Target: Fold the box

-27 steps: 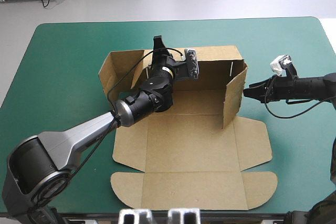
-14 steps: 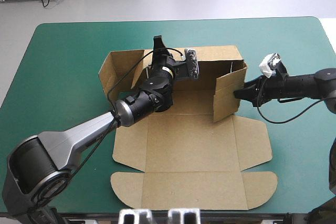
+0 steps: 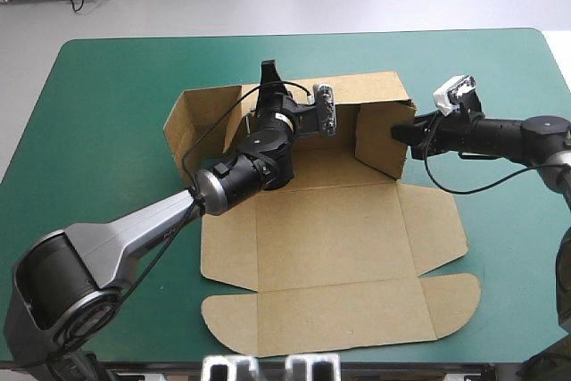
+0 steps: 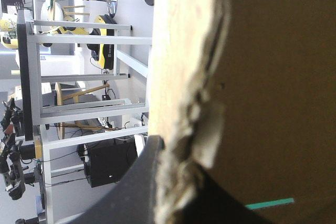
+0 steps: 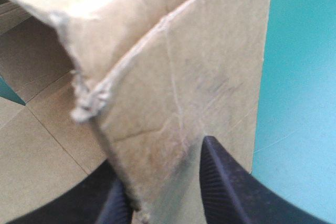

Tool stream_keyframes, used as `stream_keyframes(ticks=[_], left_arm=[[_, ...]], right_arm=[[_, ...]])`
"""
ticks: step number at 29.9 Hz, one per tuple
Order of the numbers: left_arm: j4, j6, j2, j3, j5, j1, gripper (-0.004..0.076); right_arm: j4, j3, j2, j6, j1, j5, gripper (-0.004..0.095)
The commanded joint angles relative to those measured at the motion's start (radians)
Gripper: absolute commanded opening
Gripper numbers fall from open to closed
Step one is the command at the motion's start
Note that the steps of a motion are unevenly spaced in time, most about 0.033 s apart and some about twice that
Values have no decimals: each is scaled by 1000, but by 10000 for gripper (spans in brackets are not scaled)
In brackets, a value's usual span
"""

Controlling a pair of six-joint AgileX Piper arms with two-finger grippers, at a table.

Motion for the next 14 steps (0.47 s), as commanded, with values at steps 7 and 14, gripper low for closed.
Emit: stream_keyframes(ticks=[7,14], left_arm=[[-40,-10,-34,-16,-55,-6,-10],[-35,-10,-32,-16,-95,-4,4]], right_arm=[[96,-28,-45,-8,14,-67,-9],[99,-28,-45,8,16,-55,-9]])
